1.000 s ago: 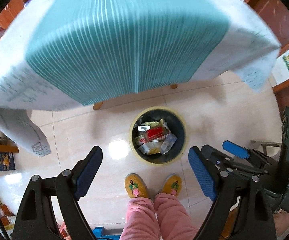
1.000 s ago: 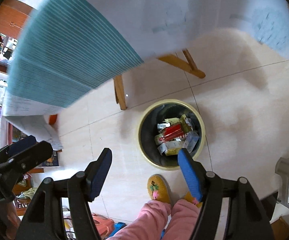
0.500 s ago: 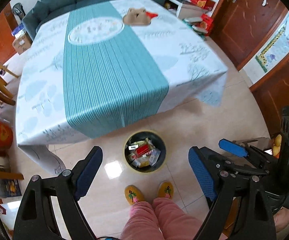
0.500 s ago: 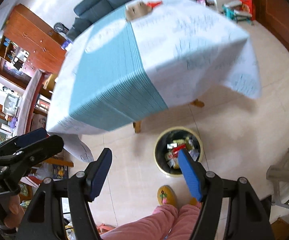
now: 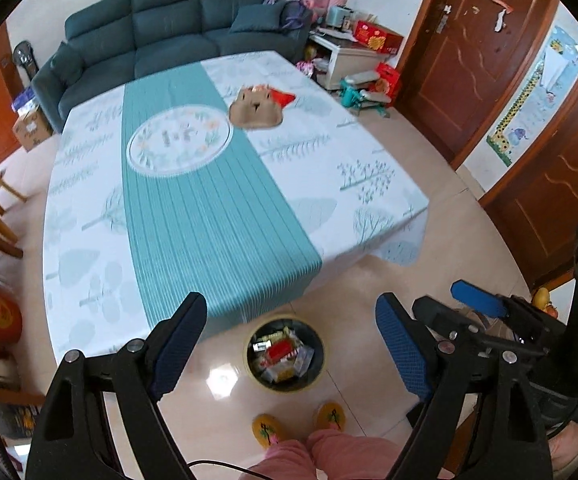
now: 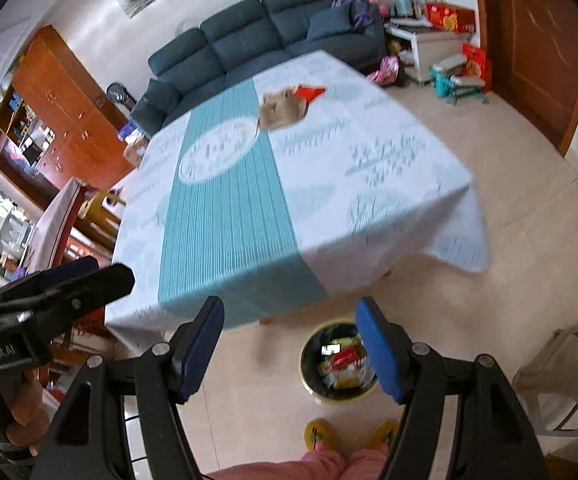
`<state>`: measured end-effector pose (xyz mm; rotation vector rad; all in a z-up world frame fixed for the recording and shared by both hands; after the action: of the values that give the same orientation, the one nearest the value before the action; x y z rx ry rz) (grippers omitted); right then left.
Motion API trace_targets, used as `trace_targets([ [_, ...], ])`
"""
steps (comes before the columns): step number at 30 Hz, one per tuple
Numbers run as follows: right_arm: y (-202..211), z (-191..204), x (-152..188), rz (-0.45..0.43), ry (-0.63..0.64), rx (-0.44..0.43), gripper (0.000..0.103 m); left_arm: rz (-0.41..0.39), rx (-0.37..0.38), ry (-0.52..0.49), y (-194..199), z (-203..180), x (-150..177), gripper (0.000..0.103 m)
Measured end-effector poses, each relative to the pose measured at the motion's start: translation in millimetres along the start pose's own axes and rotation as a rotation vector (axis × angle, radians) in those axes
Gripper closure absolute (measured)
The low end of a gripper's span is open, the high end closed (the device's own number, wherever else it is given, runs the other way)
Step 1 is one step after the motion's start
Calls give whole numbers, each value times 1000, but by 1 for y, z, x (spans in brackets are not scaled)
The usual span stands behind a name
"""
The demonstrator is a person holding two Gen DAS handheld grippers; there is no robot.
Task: Collect trash
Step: 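Raise both tools back toward the table, then grasp the brown cardboard piece with the left tool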
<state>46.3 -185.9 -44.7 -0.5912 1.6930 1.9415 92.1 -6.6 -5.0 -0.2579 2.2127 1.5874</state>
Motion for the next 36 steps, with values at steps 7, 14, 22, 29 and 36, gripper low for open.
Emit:
trace_targets([
  [7,-4,-16,-38,-42,-20,32,34,-2,-12,-1,-12,-1,-31,21],
  [14,-30,-40,-81,-43,14,9,34,43,-25,96,-52,1,-78,21],
  [22,-97,-85,-151,31,114,-96,34,80,-85,285,-125,-4,-158,21],
  [29,-156,-126,-217,101,222,-176,34,113,-185,353,-203,-14,-230,21],
  [36,-216,-152,-263,145,274,-214,34,186,-256,369,-279,-13,-274,21],
])
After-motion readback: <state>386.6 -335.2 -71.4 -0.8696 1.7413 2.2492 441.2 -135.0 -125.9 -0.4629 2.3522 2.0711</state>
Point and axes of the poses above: each gripper's, at about its wrist camera, not at the fingertips, and y roughly against the way its jaws point, z to its left, x to its underside, the point moved 6 cm from there along -y, roughly the way its jaws point, and after that the axes turned 15 degrees about y, right-handed, at the moved point
